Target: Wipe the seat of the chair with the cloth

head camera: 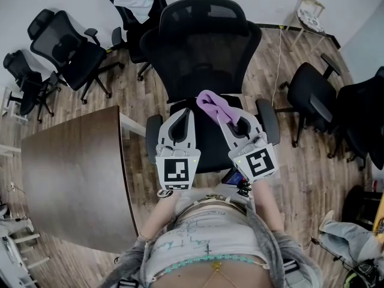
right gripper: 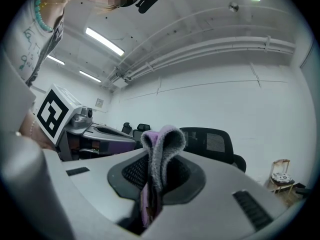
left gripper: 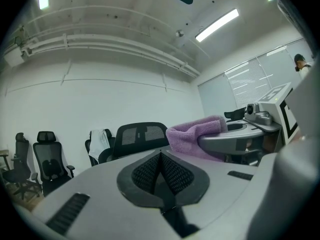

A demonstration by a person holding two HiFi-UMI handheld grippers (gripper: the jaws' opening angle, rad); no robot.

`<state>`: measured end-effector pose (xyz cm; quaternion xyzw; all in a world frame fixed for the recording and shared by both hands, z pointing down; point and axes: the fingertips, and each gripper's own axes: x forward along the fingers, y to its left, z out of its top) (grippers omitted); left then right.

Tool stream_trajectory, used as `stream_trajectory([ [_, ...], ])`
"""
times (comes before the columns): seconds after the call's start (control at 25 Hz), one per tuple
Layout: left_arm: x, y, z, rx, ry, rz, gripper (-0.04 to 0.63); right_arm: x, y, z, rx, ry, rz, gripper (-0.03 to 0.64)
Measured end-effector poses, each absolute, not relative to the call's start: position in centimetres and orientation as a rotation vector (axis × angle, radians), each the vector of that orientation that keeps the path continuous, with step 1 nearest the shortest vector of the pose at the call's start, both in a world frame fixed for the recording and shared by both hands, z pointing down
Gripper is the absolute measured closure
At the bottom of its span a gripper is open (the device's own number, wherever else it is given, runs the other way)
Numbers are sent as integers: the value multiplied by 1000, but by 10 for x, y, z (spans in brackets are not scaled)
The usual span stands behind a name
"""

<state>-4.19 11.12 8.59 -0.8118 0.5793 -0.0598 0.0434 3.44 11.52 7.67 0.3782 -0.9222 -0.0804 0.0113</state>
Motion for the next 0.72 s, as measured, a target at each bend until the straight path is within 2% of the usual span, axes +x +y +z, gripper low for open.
stream_trajectory([
  [0.72, -41, 112, 84, -2485, 1760, -173, 595, 34, 113, 86, 1158, -2830, -251, 565],
])
